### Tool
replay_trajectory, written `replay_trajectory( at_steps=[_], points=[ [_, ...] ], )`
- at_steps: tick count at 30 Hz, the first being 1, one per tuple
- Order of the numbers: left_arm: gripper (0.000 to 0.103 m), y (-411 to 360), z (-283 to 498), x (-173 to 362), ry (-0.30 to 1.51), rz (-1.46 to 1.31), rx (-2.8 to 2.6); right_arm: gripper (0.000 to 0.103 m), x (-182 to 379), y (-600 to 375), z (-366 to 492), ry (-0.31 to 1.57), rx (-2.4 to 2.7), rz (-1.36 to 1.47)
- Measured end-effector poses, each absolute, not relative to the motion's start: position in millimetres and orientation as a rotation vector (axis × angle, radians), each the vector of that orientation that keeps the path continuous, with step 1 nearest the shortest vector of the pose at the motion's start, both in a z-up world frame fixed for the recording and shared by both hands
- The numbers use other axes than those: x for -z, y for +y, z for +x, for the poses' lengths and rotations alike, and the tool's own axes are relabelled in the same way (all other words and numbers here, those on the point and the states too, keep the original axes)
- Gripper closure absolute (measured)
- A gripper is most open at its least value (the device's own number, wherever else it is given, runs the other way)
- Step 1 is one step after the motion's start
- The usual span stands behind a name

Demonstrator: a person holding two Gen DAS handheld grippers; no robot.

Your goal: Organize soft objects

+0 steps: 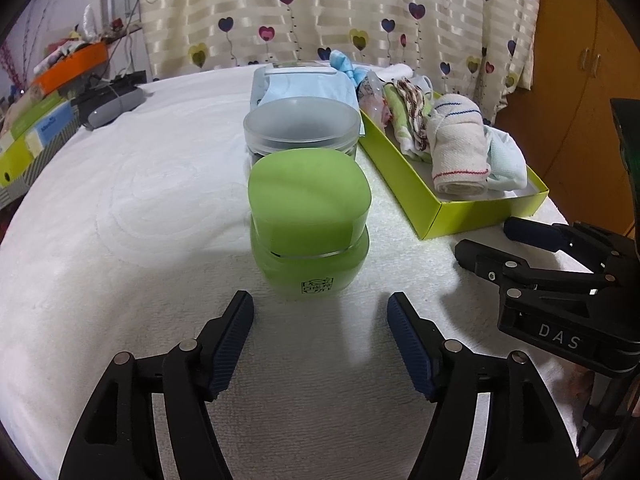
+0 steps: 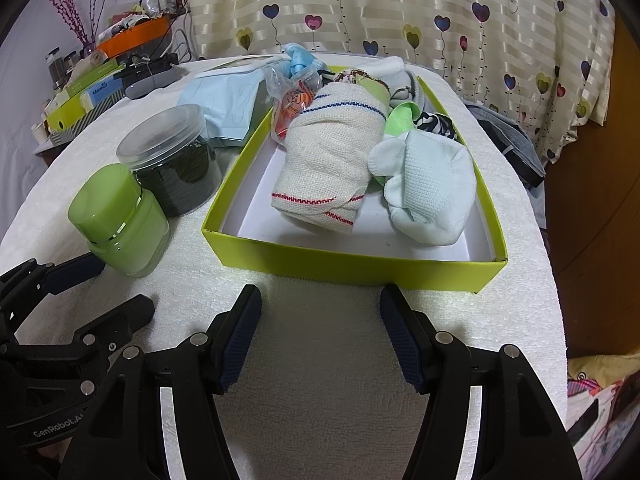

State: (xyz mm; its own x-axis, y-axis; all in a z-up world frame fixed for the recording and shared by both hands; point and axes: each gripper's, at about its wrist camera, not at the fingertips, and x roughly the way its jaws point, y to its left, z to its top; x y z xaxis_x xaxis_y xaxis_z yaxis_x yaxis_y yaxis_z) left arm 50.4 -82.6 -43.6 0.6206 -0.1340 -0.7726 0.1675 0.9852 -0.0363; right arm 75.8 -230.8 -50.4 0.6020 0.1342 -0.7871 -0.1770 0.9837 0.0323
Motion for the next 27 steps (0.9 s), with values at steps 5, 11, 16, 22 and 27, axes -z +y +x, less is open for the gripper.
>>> replay_trajectory(
  at_steps=[5, 11, 16, 22, 27],
  points=[
    [0.033, -82.9, 50.6, 43.6, 0.885, 0.044, 0.173, 0.04, 50.3, -230.7, 75.8, 0.907, -0.18, -0.05],
    [0.033, -82.5, 50.7, 43.7, 0.885, 0.047, 0.172, 0.04, 50.4, -230.7, 75.9, 0.907, -0.18, -0.051],
    [0.033, -82.6, 50.8, 43.9, 0.886, 0.05, 0.171, 0.04, 50.4, -230.6, 75.9, 0.907, -0.18, -0.051],
    [0.033, -83.1, 50.8, 43.9, 0.886, 0.051, 0.17, 0.04, 50.4, -230.5, 76.0, 0.907, -0.18, -0.051],
    [0.033, -82.9, 50.7, 43.9, 0.886, 0.05, 0.171, 0.04, 50.4, -230.5, 76.0, 0.907, -0.18, -0.051]
  ],
)
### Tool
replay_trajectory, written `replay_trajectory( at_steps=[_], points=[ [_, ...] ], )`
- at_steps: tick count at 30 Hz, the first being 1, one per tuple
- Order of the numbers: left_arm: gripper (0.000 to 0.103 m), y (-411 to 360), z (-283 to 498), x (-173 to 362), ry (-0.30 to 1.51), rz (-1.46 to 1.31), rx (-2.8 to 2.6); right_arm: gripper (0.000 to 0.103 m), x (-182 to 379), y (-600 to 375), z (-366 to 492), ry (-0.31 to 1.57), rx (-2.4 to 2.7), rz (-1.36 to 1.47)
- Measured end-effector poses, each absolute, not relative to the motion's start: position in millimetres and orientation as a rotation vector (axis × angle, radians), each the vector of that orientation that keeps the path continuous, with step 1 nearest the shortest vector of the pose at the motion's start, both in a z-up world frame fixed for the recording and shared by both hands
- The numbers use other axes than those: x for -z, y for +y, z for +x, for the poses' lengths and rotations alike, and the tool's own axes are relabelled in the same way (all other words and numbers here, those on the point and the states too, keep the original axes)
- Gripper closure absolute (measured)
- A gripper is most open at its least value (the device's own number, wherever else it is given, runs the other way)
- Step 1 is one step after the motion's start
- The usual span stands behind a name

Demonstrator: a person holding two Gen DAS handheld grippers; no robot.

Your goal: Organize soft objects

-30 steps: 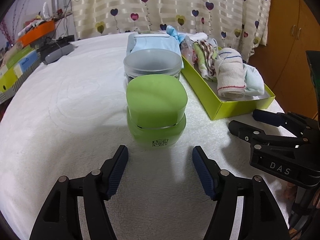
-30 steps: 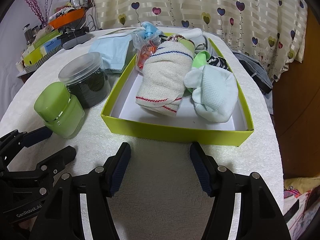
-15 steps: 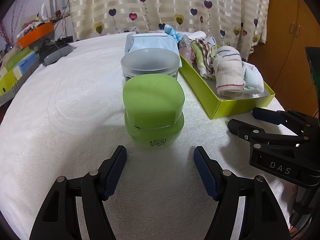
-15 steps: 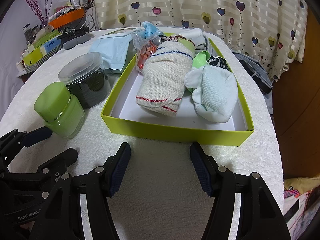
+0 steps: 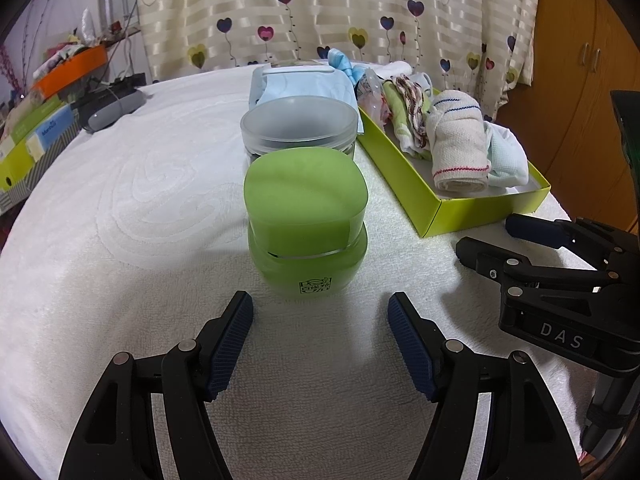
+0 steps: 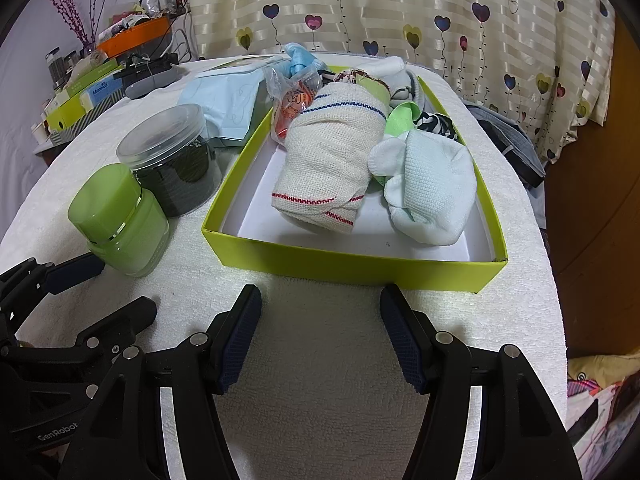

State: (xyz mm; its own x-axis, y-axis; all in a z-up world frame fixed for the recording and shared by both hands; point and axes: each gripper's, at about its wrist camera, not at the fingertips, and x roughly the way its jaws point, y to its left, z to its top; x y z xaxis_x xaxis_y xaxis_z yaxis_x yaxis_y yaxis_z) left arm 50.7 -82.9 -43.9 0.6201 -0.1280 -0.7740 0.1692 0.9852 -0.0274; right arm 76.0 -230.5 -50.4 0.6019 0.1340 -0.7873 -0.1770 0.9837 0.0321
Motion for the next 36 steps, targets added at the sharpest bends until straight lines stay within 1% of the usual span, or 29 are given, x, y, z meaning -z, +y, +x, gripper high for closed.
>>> replay_trajectory(
  at_steps=[36],
  points=[
    [0.031, -84.3, 50.5, 43.7, 0.886, 0.049, 0.17, 0.04, 50.3, -230.4, 75.9, 0.908, -0.18, -0.051]
  ],
)
